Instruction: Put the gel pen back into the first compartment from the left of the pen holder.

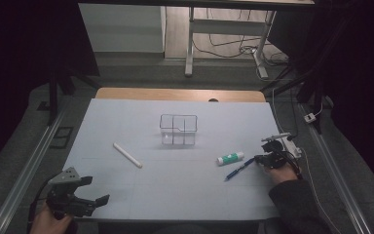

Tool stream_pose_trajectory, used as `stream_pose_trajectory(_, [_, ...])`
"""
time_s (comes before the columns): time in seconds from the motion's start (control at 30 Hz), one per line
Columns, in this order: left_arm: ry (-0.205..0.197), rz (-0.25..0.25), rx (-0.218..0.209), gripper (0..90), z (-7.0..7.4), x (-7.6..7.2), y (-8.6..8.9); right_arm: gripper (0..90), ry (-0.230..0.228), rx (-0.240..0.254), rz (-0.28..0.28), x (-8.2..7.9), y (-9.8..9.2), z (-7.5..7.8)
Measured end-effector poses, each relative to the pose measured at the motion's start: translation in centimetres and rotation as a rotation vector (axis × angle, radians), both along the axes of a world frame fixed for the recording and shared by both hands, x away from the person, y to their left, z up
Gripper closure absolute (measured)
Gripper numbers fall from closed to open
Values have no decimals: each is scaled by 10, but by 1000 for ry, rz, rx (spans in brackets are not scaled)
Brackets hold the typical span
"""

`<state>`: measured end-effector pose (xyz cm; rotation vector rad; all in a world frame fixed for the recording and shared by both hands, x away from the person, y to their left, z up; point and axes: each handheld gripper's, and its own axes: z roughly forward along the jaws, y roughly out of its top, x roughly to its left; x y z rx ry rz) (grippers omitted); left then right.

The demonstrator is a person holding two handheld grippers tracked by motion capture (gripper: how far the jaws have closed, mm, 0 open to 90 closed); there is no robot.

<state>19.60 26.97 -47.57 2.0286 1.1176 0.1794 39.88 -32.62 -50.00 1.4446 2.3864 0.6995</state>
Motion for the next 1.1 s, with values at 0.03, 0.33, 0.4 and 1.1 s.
stream_pose_trajectory(0.03, [0,0,0,32,0,0,0,893,1,3,-2,2,1,0])
stream_pose_trajectory(0.33, [-1,-1,1,32,0,0,0,893,-3,1,2,16,10,0])
stream_pose_trajectory(0.4, [-2,0,0,32,0,0,0,893,-15,-36,0,14,12,2])
stream_pose_trajectory(1.1, [-7,-7,9,34,0,-1,-1,893,42,-72,397,-32,110,-1])
